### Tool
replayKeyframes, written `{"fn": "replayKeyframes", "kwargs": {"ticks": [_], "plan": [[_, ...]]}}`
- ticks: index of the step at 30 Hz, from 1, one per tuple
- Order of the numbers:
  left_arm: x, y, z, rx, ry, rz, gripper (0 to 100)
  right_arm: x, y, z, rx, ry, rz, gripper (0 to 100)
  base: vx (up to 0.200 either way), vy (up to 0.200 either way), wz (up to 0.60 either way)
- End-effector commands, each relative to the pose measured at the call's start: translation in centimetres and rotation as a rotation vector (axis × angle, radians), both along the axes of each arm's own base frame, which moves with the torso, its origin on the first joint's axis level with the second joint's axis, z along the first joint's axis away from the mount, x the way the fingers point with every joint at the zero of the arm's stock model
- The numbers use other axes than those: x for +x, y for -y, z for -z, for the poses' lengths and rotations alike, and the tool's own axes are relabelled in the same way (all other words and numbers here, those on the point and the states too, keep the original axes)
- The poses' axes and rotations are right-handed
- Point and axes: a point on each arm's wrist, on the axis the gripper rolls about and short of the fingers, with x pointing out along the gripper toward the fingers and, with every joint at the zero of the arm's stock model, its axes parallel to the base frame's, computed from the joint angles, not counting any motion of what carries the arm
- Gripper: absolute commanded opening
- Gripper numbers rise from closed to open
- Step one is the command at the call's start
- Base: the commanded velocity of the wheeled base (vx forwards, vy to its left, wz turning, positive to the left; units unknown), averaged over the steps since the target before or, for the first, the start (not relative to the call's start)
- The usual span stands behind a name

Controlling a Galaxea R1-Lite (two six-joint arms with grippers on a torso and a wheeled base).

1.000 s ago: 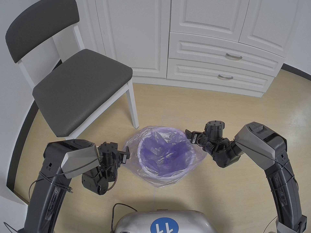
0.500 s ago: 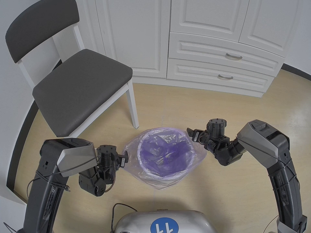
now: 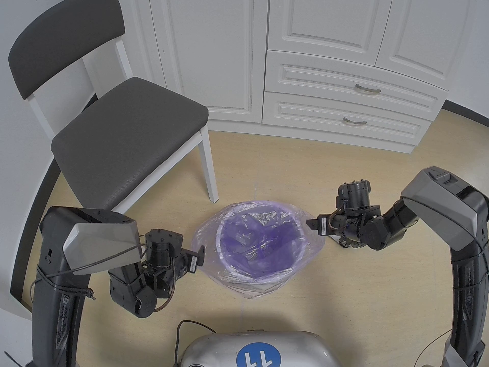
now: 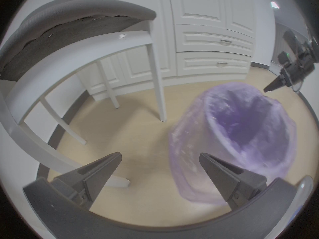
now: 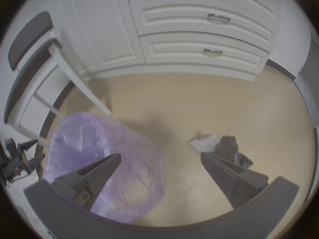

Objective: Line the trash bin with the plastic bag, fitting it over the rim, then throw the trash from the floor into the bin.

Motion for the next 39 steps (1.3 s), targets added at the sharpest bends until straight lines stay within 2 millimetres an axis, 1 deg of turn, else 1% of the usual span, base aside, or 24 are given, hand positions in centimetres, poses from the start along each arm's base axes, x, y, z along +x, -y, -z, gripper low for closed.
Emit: {"fn": "replayKeyframes", "kwargs": {"ticks": [1, 5, 6, 7, 8, 9, 11, 15, 16, 17, 20, 23, 28, 30, 31, 32, 34, 38, 39], "plan": [[-3.5, 0.6, -0.5, -0.003, -0.099, 0.153, 100, -2.0, 1.8, -1.0, -0.057, -0.063, -0.065, 100, 0.000, 0.000, 0.00], [-3.7, 0.6, 0.5, 0.005, -0.152, 0.180, 100, -2.1, 1.4, 0.8, -0.069, -0.107, -0.097, 100, 0.000, 0.000, 0.00], [-3.6, 0.7, 1.1, 0.010, -0.165, 0.179, 100, -2.1, 1.3, 1.4, -0.073, -0.120, -0.100, 100, 0.000, 0.000, 0.00], [-3.6, 0.7, 1.2, 0.010, -0.165, 0.179, 100, -2.1, 1.2, 1.4, -0.073, -0.120, -0.101, 100, 0.000, 0.000, 0.00], [-3.3, 0.8, 1.9, 0.012, -0.174, 0.177, 100, -2.1, 1.0, 2.4, -0.077, -0.138, -0.108, 100, 0.000, 0.000, 0.00], [-3.3, 0.8, 1.9, 0.012, -0.174, 0.177, 100, -2.1, 1.0, 2.4, -0.077, -0.138, -0.108, 100, 0.000, 0.000, 0.00], [-3.1, 0.8, 2.9, 0.019, -0.189, 0.172, 100, -2.1, 0.6, 3.9, -0.085, -0.170, -0.119, 100, 0.000, 0.000, 0.00], [-2.3, 1.0, 4.1, 0.019, -0.189, 0.161, 100, -2.1, 0.0, 5.4, -0.081, -0.199, -0.141, 100, 0.000, 0.000, 0.00], [-2.3, 1.0, 4.1, 0.019, -0.190, 0.159, 100, -2.1, 0.0, 5.4, -0.081, -0.199, -0.141, 100, 0.000, 0.000, 0.00], [-2.2, 0.9, 4.2, 0.015, -0.200, 0.155, 100, -2.0, -0.2, 6.4, -0.087, -0.212, -0.144, 100, 0.000, 0.000, 0.00], [-1.9, 1.0, 4.1, 0.023, -0.204, 0.136, 100, -1.3, -0.4, 7.7, -0.093, -0.218, -0.131, 100, 0.000, 0.000, 0.00], [-1.5, 1.2, 4.2, 0.040, -0.217, 0.108, 100, -0.8, -0.3, 7.9, -0.091, -0.211, -0.119, 100, 0.000, 0.000, 0.00], [1.2, 1.7, 3.6, 0.059, -0.212, 0.053, 100, -0.3, -0.4, 7.8, -0.081, -0.197, -0.110, 100, 0.000, 0.000, 0.00], [1.4, 1.7, 3.5, 0.062, -0.212, 0.050, 100, -0.3, -0.4, 7.9, -0.082, -0.199, -0.110, 100, 0.000, 0.000, 0.00], [3.0, 1.6, 3.2, 0.085, -0.226, 0.018, 100, 0.0, -0.3, 7.9, -0.081, -0.192, -0.102, 100, 0.000, 0.000, 0.00], [3.6, 1.5, 3.0, 0.090, -0.231, 0.007, 100, 0.0, -0.3, 7.9, -0.086, -0.190, -0.098, 100, 0.000, 0.000, 0.00], [4.3, 1.4, 2.6, 0.099, -0.259, -0.003, 100, 0.1, -0.4, 7.9, -0.093, -0.186, -0.088, 100, 0.000, 0.000, 0.00], [4.8, 1.2, 2.7, 0.118, -0.311, -0.005, 100, 0.3, -0.5, 7.8, -0.097, -0.179, -0.083, 100, 0.000, 0.000, 0.00], [5.4, 1.2, 2.6, 0.126, -0.339, -0.008, 100, 0.8, -0.5, 7.9, -0.099, -0.166, -0.076, 100, 0.000, 0.000, 0.00]]}}
